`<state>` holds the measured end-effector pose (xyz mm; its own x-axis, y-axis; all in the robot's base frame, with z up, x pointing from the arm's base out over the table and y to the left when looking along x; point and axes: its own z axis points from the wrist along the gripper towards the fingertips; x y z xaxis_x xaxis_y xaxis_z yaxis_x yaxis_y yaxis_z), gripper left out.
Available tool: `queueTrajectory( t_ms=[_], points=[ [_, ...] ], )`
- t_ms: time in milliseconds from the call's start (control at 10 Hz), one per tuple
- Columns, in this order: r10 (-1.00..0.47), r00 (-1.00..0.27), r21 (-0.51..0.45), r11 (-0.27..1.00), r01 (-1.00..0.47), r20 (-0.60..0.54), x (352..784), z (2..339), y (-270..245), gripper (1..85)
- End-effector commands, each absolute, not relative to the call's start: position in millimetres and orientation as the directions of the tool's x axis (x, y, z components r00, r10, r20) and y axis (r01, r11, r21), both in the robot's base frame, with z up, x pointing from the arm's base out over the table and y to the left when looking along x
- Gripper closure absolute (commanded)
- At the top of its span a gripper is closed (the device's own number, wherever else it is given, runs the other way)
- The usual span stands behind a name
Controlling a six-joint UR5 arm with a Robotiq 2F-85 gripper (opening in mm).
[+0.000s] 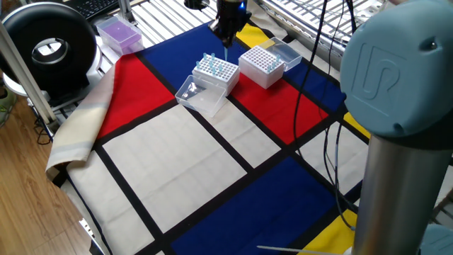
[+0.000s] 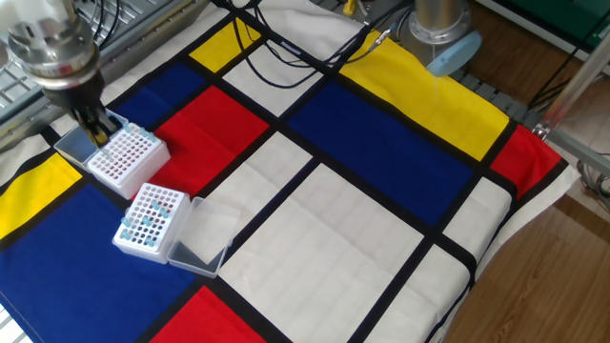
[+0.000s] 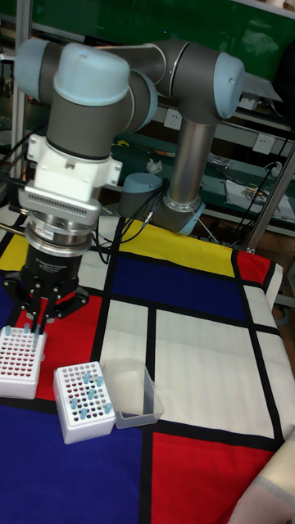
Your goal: Transfer all medium pipette tips from one holder to another
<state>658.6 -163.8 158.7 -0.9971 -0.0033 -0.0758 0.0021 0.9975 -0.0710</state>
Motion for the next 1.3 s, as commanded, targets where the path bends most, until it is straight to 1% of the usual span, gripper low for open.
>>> queueTrajectory(
  t_ms=[0, 500, 700, 1200],
  points=[
    [-0.042, -0.995, -0.062, 0.997, -0.037, -0.089, 653.8, 158.5, -184.7, 84.0],
    [-0.030, -0.995, -0.041, 0.999, -0.026, -0.099, 640.0, 140.0, -202.2, 84.0],
    [-0.023, -0.995, -0.015, 1.000, -0.021, -0.100, 632.5, 132.6, -202.0, 84.0],
    [-0.034, -0.994, -0.016, 0.999, -0.032, -0.106, 620.9, 123.5, -212.9, 84.0]
  ],
)
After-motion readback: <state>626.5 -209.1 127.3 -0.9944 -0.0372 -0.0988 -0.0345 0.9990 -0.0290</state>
